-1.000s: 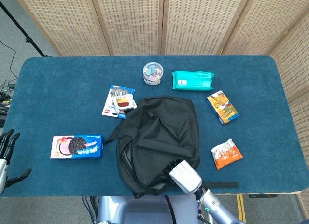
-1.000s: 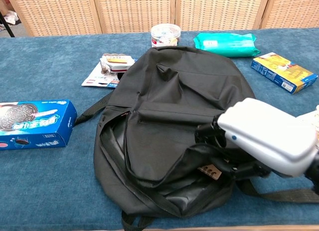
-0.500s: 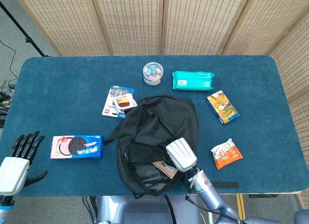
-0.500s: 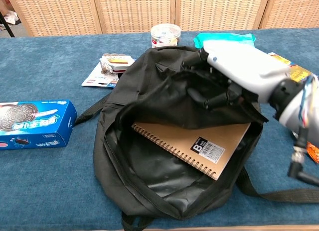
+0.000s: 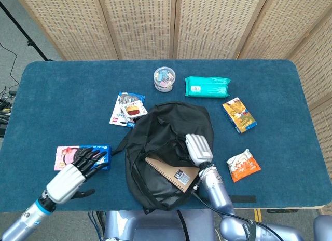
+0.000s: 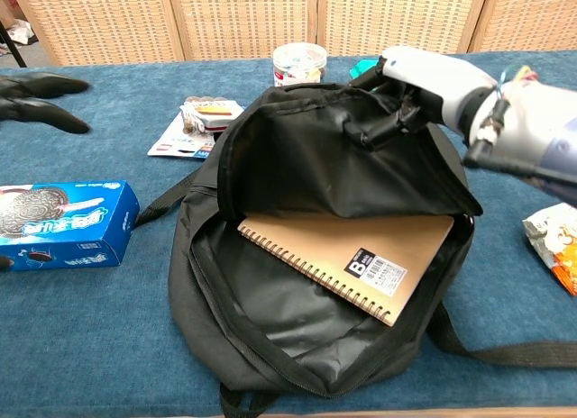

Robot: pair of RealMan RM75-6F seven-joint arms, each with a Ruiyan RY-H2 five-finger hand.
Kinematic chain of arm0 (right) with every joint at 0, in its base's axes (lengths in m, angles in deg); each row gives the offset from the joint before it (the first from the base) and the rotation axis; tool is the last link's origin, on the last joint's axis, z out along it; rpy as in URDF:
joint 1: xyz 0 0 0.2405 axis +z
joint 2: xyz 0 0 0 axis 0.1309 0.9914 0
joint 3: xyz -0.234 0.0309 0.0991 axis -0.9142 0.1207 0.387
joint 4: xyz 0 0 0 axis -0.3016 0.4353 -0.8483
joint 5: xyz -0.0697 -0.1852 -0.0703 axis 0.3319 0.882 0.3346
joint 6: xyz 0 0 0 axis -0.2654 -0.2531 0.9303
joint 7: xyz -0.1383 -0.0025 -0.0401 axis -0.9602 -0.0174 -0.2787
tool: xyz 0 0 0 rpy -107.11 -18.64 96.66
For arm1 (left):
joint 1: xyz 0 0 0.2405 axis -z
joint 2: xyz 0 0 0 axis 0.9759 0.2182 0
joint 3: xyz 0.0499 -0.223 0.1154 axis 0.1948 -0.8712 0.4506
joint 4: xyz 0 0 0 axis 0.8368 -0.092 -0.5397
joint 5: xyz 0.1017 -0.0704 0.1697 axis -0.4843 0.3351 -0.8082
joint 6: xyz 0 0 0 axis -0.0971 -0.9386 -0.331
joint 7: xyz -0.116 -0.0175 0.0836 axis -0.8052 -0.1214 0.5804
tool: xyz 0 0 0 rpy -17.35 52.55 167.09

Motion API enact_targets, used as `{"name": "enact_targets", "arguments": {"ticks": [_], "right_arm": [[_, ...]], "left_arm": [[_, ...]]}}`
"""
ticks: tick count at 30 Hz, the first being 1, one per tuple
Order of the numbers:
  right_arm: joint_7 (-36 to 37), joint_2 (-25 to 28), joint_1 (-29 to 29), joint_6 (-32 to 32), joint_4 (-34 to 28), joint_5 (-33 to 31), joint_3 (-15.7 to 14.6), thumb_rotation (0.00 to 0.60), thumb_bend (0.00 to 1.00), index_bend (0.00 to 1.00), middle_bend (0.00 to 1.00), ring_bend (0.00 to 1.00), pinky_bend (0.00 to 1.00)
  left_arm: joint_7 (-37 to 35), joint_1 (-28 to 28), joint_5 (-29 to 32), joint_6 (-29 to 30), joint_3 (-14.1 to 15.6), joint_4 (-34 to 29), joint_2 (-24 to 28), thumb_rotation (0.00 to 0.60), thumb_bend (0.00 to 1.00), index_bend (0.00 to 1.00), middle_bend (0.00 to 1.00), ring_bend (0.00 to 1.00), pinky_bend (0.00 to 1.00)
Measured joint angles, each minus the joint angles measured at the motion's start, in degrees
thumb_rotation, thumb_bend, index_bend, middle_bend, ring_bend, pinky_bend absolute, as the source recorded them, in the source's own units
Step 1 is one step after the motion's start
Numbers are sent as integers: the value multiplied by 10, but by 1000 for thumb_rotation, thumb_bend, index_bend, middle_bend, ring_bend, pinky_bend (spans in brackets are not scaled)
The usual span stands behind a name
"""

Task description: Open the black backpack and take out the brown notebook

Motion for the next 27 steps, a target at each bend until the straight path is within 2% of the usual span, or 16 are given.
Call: {"name": "enact_targets", "arguments": {"ticks": [5,10,16,22,27], "right_arm": [[-10,8,36,-19,-17,-37,14,600,724,612,665,586,617],[-17,13,60,-39,-16,-49,16,600,724,613,665,586,617],[-17,19,80,-52,-13,-56,6,600,731,613,665,587,617],[-13,32,88,-58,-38,-72,-4,600,747,615,668,594,617],[-9,41,98,-70,-59,-84,-12,600,749,616,669,596,617]], "left_arm": [[-17,46,-3,-43,-2,2,-32,600,0,238,0,23,75],[-25,74,-1,-59,-3,3,-59,600,0,247,0,35,88],[-26,99,0,-74,0,13,-84,600,0,345,45,84,110],[-24,130,14,-116,-3,21,-110,600,0,347,47,85,110],[-11,164,40,-163,-15,37,-153,600,0,347,47,85,110]]}}
